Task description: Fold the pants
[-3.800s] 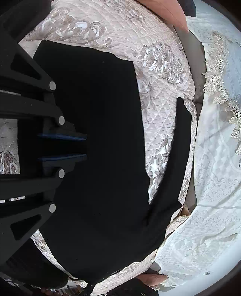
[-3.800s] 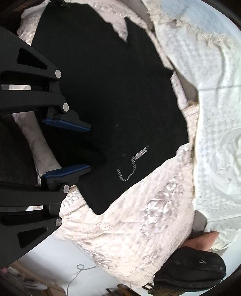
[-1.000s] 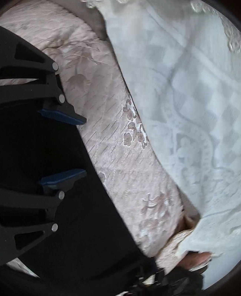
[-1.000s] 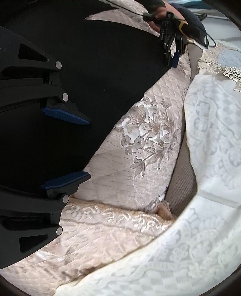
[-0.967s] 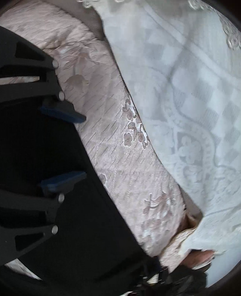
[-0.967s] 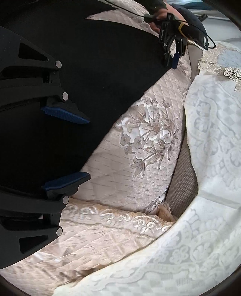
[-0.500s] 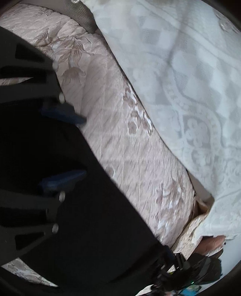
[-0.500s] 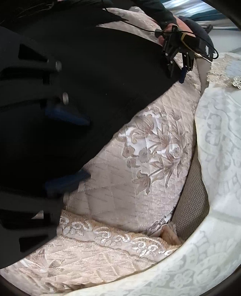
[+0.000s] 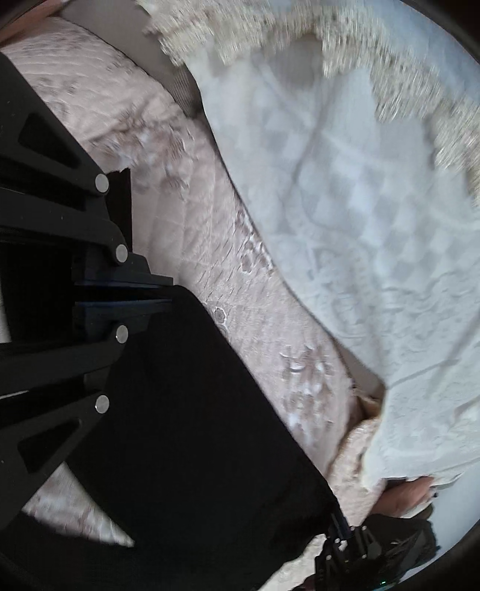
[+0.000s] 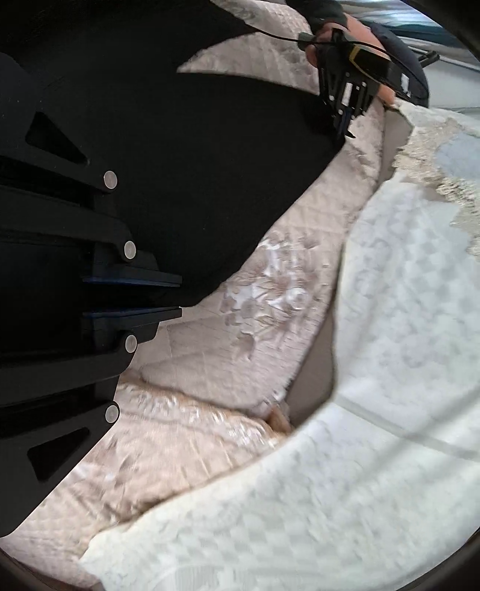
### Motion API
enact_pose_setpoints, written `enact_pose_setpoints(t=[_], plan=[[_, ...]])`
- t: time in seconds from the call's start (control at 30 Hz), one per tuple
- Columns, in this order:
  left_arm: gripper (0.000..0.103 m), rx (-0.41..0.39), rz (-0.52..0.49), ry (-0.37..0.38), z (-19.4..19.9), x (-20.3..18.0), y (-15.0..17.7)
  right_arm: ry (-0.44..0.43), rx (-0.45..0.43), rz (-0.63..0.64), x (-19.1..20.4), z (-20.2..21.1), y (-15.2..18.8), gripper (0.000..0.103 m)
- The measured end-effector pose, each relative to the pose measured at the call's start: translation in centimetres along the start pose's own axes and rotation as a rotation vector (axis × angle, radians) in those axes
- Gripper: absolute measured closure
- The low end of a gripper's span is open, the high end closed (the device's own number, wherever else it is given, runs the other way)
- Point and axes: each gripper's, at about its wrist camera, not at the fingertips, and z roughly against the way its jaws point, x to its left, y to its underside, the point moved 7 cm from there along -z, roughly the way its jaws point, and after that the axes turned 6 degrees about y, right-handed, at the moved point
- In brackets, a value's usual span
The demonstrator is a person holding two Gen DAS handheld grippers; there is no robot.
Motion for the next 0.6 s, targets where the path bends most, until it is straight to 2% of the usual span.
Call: enact_pose_setpoints(t=[0.3,0.5,0.6], plan=[[0.097,-0.154,0.067,-0.013,10.5,-3.5,2.5,0.041,-0.125,-0.017,3.4,8.6,1.3,0.094],[0.097,-0.208,0.108,0.02,15.8,-8.0,6.6,0.04,-0.164,-0.033,7.0,13.6,5.3,0.094],[0.097,-0.218,0.15,0.047,17.5,-10.2,9.4,0.029,-0.155,-0.046,8.8,15.0,7.9,0.095]])
